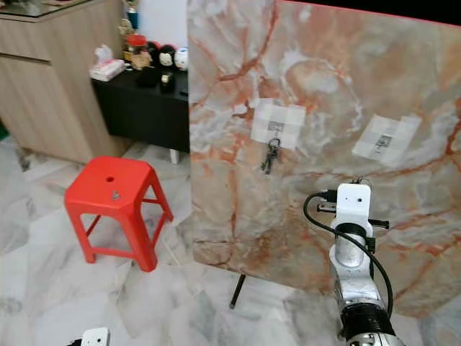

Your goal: Hang keys on a hook

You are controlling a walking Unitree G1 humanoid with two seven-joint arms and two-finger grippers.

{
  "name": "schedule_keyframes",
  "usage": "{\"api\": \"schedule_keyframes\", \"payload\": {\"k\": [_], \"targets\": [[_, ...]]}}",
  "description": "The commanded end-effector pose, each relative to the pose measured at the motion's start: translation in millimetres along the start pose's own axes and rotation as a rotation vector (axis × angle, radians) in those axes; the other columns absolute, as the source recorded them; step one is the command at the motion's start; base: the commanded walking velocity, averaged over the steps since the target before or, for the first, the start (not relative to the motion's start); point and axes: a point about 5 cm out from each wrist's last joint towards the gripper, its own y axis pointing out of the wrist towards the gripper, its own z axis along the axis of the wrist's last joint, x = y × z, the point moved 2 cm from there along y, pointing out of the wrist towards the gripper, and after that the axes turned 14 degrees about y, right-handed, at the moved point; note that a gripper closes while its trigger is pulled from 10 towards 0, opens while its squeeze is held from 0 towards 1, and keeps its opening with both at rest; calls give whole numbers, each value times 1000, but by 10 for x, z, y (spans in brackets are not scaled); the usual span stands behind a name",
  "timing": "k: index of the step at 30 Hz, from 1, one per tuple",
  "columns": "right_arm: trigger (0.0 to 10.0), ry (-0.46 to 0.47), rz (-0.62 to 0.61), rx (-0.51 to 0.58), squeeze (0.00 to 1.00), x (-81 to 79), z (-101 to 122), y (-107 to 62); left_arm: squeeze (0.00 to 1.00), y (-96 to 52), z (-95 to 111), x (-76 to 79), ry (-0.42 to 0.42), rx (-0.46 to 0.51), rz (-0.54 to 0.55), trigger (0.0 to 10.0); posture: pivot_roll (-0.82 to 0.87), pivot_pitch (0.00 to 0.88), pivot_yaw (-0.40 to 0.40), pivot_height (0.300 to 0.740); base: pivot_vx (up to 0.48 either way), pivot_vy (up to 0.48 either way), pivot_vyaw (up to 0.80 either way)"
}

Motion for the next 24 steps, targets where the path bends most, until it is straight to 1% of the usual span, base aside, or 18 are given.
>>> {"api": "schedule_keyframes", "payload": {"k": [1,3,6,7,11,15,21,24], "targets": [[10000,19,5,32,0,0,78,18,0,-6,-33,26,22,-16,-11,10000,67,0,-102,718,0,-472,-788],[10000,17,6,32,0,-6,77,17,0,-6,-33,26,14,-15,-9,10000,68,0,-103,718,0,-472,-784],[10000,20,10,37,0,-16,82,17,0,-7,-36,25,2,-17,-4,10000,68,0,-102,718,0,0,-748],[10000,11,14,52,0,-24,100,16,0,-6,-34,26,4,-16,-6,10000,70,0,-103,718,0,0,0],[10000,5,15,51,0,-33,104,19,0,-6,-33,25,3,-16,-5,10000,69,0,-103,718,0,0,0],[10000,-24,44,65,0,-77,131,25,0,-5,-31,26,1,-16,-4,10000,69,0,-103,718,0,0,0],[10000,-47,110,91,0,-175,176,14,0,-5,-30,29,-1,-16,-4,10000,68,0,-104,718,0,0,0],[10000,-83,145,105,0,-223,196,11,0,-4,-29,30,-1,-15,-4,10000,67,0,-104,718,0,0,0]]}}
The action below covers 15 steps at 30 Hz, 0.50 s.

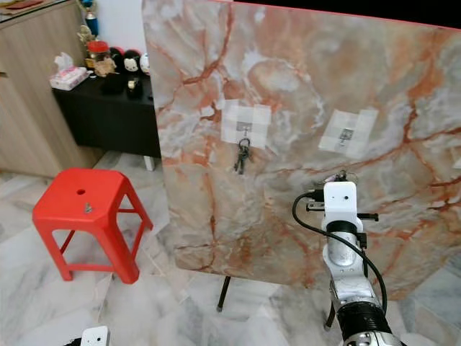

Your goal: Hang keys on a hook

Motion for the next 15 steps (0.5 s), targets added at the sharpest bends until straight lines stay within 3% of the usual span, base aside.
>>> {"api": "schedule_keyframes", "payload": {"k": [1,8,12,15], "targets": [[10000,-37,22,67,0,-1,156,49,0,-6,-35,41,2,-16,-13,10000,66,0,-103,718,0,0,0],[10000,-126,84,110,0,-43,244,97,0,-5,-32,46,-1,-15,-12,10000,65,0,-105,718,0,0,73],[10000,-130,81,111,0,-18,291,158,0,-4,-29,46,-2,-15,-12,10000,62,0,-104,718,0,0,550],[10000,-118,61,94,0,6,313,222,0,-4,-28,49,-1,-15,-14,10000,62,0,-104,718,0,0,0]]}}
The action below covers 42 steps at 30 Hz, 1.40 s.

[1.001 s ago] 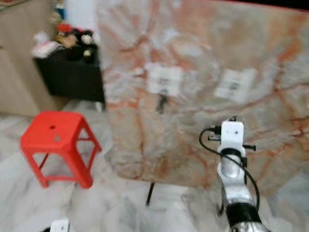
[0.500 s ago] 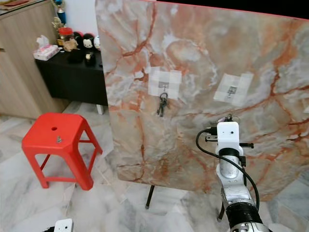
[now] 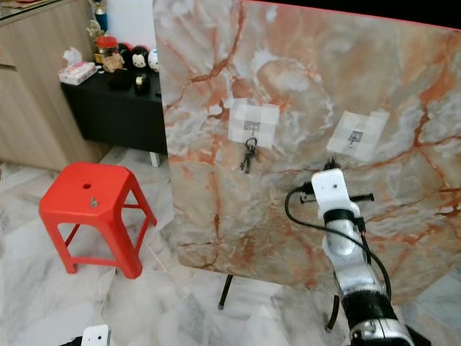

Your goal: Hang keys on a hook

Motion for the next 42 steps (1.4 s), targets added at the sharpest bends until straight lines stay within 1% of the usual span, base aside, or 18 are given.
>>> {"api": "schedule_keyframes", "payload": {"k": [1,3,5,8,10,12,14,17,20,32,38,42], "targets": [[10000,2,-8,-8,0,46,5,36,0,-8,-41,37,1,-18,-12,10000,63,0,-104,718,0,0,0],[10000,0,-3,-9,0,35,15,51,0,-8,-40,37,1,-17,-12,10000,62,0,-103,718,0,0,0],[10000,-7,-4,-40,0,29,-13,74,0,-7,-39,36,1,-17,-12,10000,62,0,-102,718,0,0,0],[10000,31,-32,-72,0,67,-25,122,0,-8,-39,39,1,-17,-12,10000,68,0,-104,718,0,0,0],[10000,46,-45,-73,0,89,-15,139,0,-8,-40,37,0,-17,-11,10000,69,0,-104,718,0,0,0],[10000,65,-92,-83,0,181,-14,162,0,-8,-40,32,-2,-17,-8,10000,68,0,-102,718,0,0,0],[10000,61,-132,-117,0,254,-71,151,0,-7,-39,30,0,-18,-8,10000,66,0,-100,718,0,0,0],[10000,84,-174,-137,0,338,-114,136,0,-7,-39,28,2,-18,-9,10000,66,0,-97,718,0,0,0],[10000,91,-185,-134,0,382,-110,140,0,-8,-40,24,6,-18,-10,10000,62,0,-93,718,0,0,0],[10000,101,-196,-138,0,434,-83,190,0,-10,-49,17,12,-22,-7,10000,70,0,-92,718,0,0,0],[10000,110,-173,-114,0,426,17,260,0,-11,-52,8,11,-22,-4,10000,71,0,-90,718,0,0,0],[10000,110,-170,-112,0,423,33,276,0,-11,-52,5,11,-22,-3,10000,72,0,-89,718,0,0,0]]}}
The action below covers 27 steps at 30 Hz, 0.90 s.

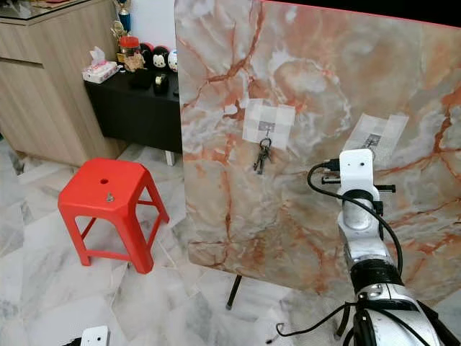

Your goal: Hang keys on a hook

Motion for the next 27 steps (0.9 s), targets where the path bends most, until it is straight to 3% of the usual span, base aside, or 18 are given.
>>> {"api": "schedule_keyframes", "payload": {"k": [1,12,21,27], "targets": [[10000,6,-9,20,0,58,86,48,0,-10,-48,15,9,-20,-7,10000,72,0,-89,718,0,0,0],[10000,33,23,-26,0,28,50,65,0,-11,-51,4,12,-22,-5,10000,78,0,-86,718,0,0,0],[10000,83,15,-43,0,107,68,94,0,-13,-57,-3,14,-23,-4,10000,77,0,-81,718,0,0,0],[10000,65,12,-22,0,165,110,109,0,-13,-57,-4,18,-24,-6,10000,76,0,-80,718,0,0,0]]}}
